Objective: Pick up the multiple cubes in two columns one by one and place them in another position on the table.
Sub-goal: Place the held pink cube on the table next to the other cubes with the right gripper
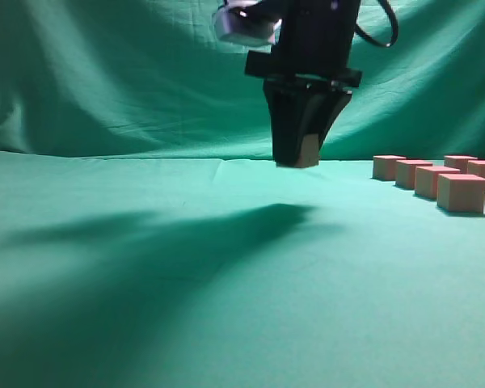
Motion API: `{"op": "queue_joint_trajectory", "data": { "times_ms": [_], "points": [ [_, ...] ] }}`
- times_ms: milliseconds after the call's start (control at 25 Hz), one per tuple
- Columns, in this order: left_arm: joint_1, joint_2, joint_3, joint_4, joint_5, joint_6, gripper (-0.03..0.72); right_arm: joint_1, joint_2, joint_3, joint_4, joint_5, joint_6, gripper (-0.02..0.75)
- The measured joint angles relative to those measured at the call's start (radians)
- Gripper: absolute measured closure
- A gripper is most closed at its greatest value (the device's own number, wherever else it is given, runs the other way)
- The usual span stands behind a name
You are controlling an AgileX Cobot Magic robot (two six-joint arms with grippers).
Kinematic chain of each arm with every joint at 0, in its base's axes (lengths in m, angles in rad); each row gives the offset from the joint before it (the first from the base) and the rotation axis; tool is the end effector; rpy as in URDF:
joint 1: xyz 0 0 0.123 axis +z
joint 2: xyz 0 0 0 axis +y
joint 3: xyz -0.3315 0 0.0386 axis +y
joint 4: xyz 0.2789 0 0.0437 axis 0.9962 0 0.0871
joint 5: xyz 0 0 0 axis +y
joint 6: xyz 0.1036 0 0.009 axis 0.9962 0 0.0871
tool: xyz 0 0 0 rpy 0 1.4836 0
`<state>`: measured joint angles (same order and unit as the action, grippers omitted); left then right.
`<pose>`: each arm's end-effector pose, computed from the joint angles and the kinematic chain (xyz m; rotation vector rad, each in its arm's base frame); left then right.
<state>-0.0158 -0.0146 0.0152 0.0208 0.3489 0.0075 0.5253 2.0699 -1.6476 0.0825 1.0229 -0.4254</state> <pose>0.0473 0.0000 0.1733 0.0343 1.8327 0.0144 0.4176 0.2505 0.2198 -1.2946 2.6288 0.1254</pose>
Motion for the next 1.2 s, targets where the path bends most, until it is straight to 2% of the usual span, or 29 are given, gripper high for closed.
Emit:
{"op": "queue_joint_trajectory", "data": {
  "times_ms": [1200],
  "points": [
    [0.000,0.000,0.000,0.000,0.000,0.000,0.688,-0.033,0.100,-0.043,0.011,-0.060,0.028,0.471]
  ]
}}
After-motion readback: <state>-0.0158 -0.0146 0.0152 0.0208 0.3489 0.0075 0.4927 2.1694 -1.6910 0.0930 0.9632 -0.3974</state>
